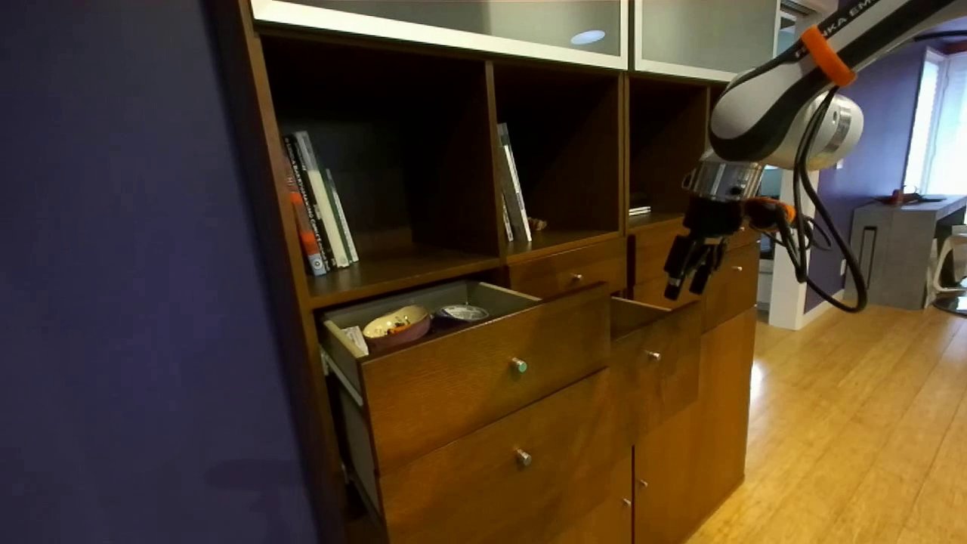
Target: Open the bottom drawer second from the left
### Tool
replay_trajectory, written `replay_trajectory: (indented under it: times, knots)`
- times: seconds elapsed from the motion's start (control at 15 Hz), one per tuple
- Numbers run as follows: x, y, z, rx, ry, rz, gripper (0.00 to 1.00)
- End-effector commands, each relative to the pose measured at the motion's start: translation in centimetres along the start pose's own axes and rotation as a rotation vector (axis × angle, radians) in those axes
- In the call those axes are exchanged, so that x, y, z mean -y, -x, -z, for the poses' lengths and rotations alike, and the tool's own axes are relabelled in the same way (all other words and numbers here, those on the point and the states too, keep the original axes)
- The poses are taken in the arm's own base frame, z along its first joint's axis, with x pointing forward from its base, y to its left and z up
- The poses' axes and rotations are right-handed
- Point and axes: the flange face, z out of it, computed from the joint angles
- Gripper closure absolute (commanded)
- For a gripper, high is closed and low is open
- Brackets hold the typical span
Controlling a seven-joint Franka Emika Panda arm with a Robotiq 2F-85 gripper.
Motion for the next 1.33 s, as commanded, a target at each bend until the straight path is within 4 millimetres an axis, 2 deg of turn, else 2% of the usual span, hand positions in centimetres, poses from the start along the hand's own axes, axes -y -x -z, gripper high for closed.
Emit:
replay_trajectory:
  times: [0.0,0.2,0.6,0.87,1.27]
  knots:
    - [0.0,-3.6,2.5,-0.057,0.051,-0.009,0.00]
    - [-0.2,-6.2,2.4,-0.083,0.089,0.009,0.00]
    - [0.1,-9.2,-1.9,-0.003,0.092,0.053,0.00]
    - [0.5,-9.8,-4.7,0.076,0.057,0.056,0.00]
    - [0.7,-9.2,-8.2,0.208,0.018,0.063,0.00]
